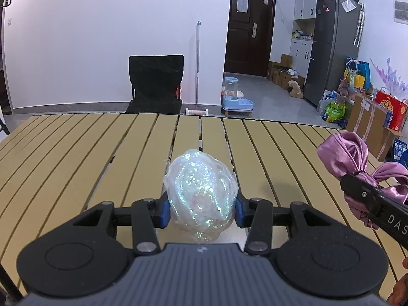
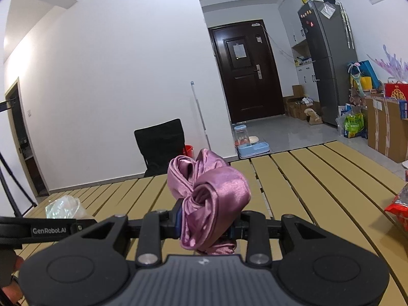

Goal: Collect trash
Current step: 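Lift the scrunchie and plastic bag and carry them off the table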

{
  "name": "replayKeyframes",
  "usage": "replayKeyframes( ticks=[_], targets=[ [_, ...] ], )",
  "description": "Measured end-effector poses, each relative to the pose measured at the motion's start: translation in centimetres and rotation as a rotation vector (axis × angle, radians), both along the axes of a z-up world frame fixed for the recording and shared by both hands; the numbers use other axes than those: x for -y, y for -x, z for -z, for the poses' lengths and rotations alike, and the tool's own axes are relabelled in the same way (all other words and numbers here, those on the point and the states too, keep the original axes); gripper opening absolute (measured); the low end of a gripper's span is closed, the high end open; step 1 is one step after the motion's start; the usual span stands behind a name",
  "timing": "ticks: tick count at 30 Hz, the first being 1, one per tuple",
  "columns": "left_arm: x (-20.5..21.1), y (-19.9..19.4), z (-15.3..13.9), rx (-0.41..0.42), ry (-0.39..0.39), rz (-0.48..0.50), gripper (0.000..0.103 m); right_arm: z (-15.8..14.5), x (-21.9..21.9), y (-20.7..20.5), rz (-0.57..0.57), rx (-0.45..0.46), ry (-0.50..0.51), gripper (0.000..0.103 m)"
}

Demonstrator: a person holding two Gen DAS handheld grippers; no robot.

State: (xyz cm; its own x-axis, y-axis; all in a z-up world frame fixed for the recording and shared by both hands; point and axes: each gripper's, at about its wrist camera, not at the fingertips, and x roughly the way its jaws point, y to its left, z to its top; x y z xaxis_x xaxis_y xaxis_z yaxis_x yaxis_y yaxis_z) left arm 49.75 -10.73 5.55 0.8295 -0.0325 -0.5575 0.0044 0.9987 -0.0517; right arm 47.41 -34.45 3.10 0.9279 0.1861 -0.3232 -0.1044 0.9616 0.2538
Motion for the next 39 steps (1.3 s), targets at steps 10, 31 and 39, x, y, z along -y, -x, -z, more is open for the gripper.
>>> replayKeyframes(
  ticks=[10,31,39],
  targets=[
    [-2.4,6.7,-1.4,0.026,0.006,0.003,0.046,-0.6,-2.5,6.9,-0.027,0.016,0.037,0.03],
    [-6.7,20.0,0.7,-0.014,-0.017,-0.003,0.046,3.3,-8.8,20.7,-0.123,-0.065,0.104,0.03],
    [-7.9,23.5,3.4,-0.066,-0.023,-0.009,0.046,5.7,-10.4,24.2,-0.153,-0.139,0.142,0.03]
  ],
)
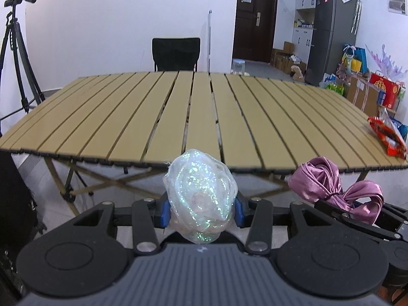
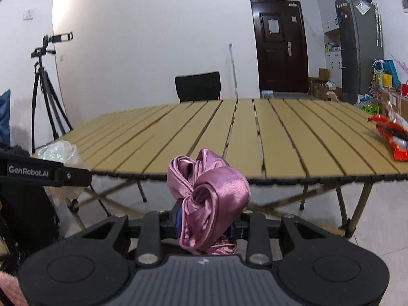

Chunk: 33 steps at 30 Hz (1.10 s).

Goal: Collect trash
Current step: 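Lift the scrunchie and plastic bag and carry them off the table, then lower the left tool over the black bin while the right tool carries the scrunchie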

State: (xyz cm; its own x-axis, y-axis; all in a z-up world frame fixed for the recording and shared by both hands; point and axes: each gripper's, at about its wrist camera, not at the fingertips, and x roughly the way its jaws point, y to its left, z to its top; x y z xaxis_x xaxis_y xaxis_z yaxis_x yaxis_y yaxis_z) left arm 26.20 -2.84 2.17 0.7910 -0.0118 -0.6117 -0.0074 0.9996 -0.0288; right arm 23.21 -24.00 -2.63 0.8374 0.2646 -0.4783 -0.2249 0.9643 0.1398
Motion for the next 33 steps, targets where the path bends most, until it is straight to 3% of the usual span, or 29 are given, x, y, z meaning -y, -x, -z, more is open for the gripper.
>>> replayKeyframes(
  ticks=[13,24,30,33],
  targets=[
    [-0.8,4.0,5.3,-0.096,-0.02,0.001,0.046,3.7,-1.8,2.5,-0.047,-0.114,0.081,0.03],
    [-1.2,5.4,10.0,-0.194,-0.028,-0.014,0.046,8.9,-2.2,3.6,-0.06,-0.244,0.135,0.03],
    [-1.9,5.3,13.9,-0.265,0.008,-0.038,0.045,11.7,-1.7,3.8,-0.04,-0.321,0.165,0.03],
    [-2.7,5.2,15.7,-0.318,0.065,-0.037,0.045,12.7,-1.4,3.7,-0.023,-0.34,0.183,0.03]
  ],
)
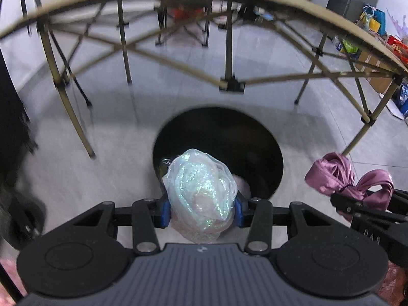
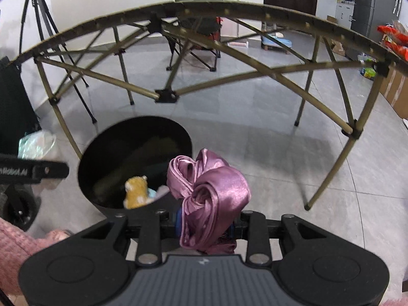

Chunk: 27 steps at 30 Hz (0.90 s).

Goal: Collect trash
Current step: 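Lower the left tool over the black bin while the right tool carries the scrunchie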

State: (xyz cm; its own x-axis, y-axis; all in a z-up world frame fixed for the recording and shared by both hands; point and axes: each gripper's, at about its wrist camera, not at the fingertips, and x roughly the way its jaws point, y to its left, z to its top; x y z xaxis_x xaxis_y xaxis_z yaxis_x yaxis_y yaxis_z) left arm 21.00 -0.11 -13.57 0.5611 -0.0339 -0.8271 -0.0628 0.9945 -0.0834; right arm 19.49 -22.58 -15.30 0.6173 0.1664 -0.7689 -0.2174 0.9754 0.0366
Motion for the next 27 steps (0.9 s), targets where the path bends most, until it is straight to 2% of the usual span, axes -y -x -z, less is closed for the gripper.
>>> replayKeyframes(
  ticks=[8,27],
  targets=[
    [-0.6,-0.9,0.9,-0.038,0.007,-0.006,0.044,1.6,1.7,-1.0,0.076,-0.048,-0.001,0.03],
    [-0.5,-3.7,2.6,-0.166,-0.046,-0.035,0.043,4.3,2.8,-3.1,0.107,-0.138,-0.028,0.03]
  ],
)
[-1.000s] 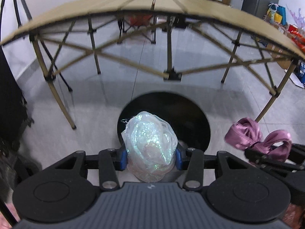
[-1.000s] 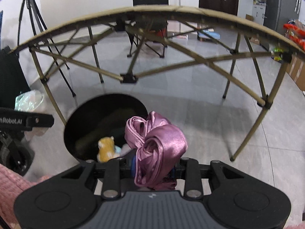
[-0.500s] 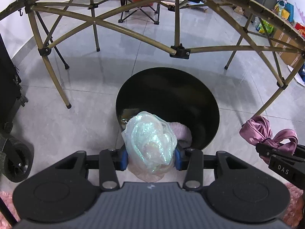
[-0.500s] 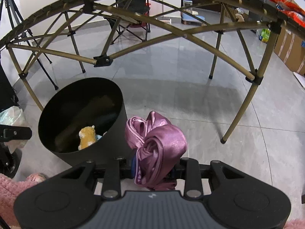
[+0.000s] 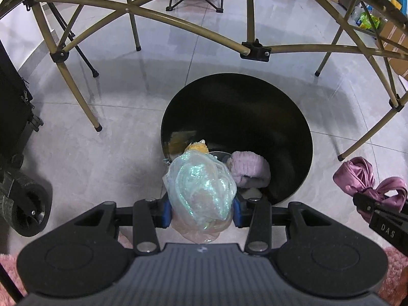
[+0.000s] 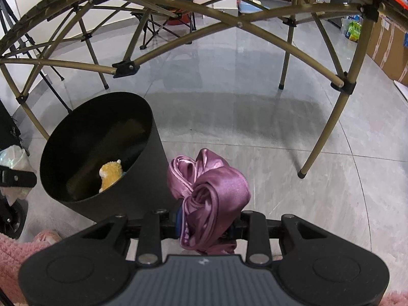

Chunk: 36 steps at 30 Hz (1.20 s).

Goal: Collect trash
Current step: 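Lower the left tool over the black bin while the right tool carries the scrunchie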

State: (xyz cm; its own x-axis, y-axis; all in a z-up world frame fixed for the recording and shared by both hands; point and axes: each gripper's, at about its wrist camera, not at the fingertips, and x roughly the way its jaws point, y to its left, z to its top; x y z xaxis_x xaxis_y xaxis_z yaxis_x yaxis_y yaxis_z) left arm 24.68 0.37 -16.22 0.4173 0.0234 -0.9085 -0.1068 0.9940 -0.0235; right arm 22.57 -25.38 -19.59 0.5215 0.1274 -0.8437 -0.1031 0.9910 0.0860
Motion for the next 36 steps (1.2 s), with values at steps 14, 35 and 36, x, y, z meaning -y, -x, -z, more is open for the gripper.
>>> replayKeyframes(
  ticks=[14,35,36],
  targets=[
    [3.4,-3.7,0.4,-0.012,-0.039,0.009,0.043,1.1,1.6,-0.7,0.048,-0.025,-0.003,0.03],
    [6.0,-7.3,1.0,-0.014,-0.072,-0.005,0.043,2.6,3.3,-1.3,0.092,-0.061,0.012,0.03],
    [6.1,-7.3,1.0,-0.013,-0.073,-0.004,0.043,2.6,3.3,-1.3,0.092,-0.06,0.011,0.03]
  ],
)
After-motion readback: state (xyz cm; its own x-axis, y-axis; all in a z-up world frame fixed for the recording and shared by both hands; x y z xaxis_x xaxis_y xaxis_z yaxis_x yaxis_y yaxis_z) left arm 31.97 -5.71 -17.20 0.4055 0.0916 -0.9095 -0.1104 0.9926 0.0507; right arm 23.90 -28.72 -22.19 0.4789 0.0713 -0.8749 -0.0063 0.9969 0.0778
